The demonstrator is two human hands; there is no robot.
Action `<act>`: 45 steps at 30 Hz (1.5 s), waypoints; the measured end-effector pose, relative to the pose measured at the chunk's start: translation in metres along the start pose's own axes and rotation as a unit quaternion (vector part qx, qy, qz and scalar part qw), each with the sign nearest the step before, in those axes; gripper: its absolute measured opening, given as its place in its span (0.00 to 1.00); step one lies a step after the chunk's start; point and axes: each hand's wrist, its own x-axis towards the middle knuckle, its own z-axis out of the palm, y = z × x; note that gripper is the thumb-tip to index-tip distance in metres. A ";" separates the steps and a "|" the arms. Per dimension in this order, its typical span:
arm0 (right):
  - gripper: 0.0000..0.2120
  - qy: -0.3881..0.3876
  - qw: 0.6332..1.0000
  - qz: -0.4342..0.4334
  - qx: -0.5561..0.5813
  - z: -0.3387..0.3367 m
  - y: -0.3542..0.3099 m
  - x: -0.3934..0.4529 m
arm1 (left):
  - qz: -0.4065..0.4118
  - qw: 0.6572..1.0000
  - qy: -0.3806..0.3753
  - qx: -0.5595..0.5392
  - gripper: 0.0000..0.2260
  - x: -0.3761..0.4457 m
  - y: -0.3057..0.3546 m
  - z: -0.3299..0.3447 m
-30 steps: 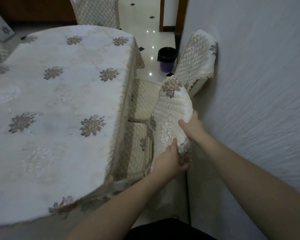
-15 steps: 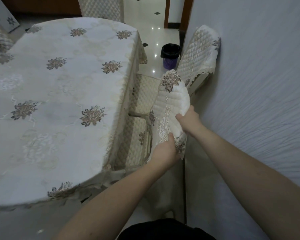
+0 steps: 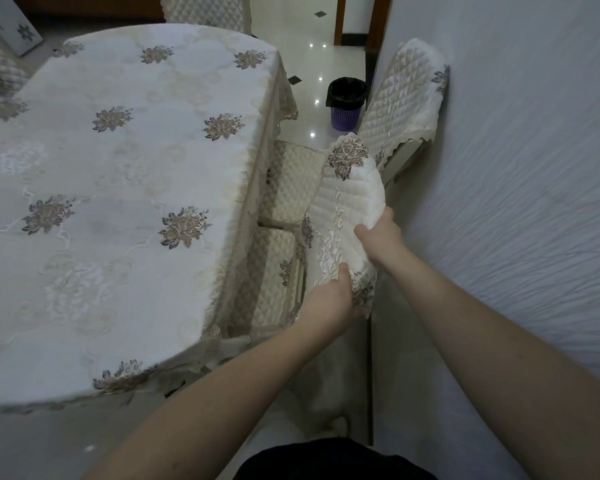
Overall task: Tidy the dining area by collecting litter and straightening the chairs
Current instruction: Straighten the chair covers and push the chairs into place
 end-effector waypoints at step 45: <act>0.43 -0.014 1.000 -0.007 -0.022 0.004 0.010 -0.042 | 0.021 1.000 0.001 -0.014 0.40 -0.016 -0.014 -0.002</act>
